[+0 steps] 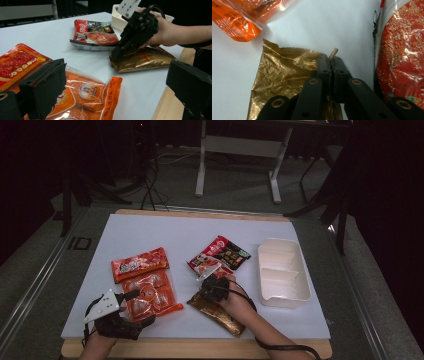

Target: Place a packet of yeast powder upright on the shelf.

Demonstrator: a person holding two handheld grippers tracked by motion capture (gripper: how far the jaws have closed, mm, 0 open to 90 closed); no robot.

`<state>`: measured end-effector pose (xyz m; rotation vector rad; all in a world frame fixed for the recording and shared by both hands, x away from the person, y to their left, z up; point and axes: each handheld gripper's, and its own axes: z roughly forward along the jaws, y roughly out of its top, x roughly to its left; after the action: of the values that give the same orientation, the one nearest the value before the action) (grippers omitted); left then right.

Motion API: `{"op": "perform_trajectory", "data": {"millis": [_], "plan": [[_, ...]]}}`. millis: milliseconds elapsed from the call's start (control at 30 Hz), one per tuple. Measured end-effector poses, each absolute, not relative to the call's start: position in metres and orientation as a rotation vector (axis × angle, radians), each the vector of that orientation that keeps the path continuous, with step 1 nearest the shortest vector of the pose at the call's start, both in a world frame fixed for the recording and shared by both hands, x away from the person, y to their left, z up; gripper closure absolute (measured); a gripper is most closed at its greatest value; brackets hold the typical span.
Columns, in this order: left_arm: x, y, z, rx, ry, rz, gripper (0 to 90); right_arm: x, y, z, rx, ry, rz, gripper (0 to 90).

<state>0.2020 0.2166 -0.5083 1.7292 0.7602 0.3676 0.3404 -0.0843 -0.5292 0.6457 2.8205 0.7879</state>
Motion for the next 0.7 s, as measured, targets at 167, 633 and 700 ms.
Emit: {"op": "perform_trajectory", "data": {"millis": [167,633,700], "plan": [[0.202,0.218,-0.508,1.722,0.765,0.368,3.0,0.337,-0.087,-0.523,0.612,2.807,0.812,89.2],[0.202,0.217,-0.508,1.726,0.762,0.362,2.9,0.317,-0.107,-0.476,0.594,2.721,0.986,89.5],[0.202,0.216,-0.509,1.726,0.763,0.363,2.9,0.314,-0.113,-0.468,0.603,2.703,1.020,89.6]]}}
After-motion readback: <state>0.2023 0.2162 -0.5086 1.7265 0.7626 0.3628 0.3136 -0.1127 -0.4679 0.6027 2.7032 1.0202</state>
